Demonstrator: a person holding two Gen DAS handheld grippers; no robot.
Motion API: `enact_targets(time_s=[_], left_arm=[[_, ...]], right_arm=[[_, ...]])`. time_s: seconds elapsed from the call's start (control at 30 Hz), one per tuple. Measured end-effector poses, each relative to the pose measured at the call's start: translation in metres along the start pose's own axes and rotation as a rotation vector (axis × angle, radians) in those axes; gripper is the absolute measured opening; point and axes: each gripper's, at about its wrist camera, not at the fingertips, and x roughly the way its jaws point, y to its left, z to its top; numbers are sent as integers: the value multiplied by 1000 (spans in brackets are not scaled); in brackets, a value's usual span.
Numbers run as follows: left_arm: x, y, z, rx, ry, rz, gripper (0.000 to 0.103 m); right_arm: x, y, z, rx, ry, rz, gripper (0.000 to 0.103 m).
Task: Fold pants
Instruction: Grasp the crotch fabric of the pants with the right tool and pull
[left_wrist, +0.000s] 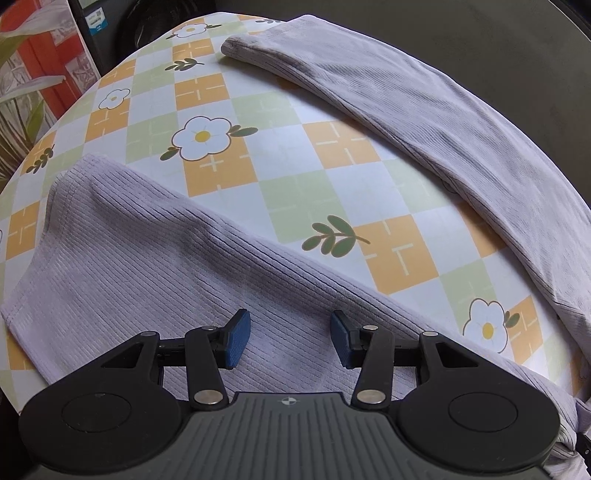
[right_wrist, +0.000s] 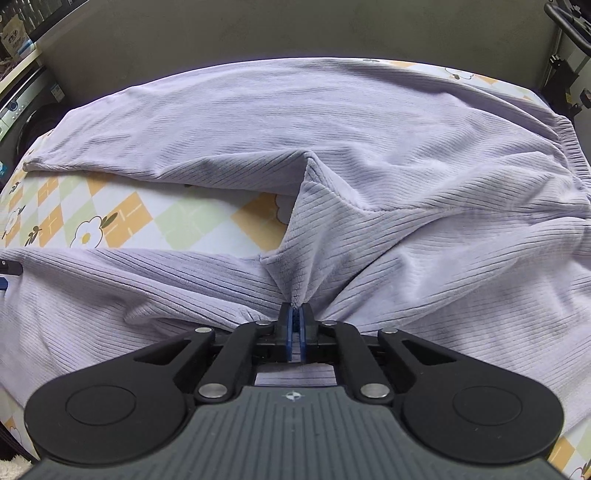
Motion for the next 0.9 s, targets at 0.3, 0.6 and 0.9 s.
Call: enact_targets(time_s=[0.3,0.6,0.9], left_arm=[[-1,-7,-5,2,-10,21,51],[-4,-8,-10,-3,-13,24,51],[-6,-3,-13,-19,-4,19,51]], right_arm=[[-21,-1,16,-21,-80,-16,32],[10,10,61,-72,-185,-101,40],[16,-6,25,-184,-60,-30,8]])
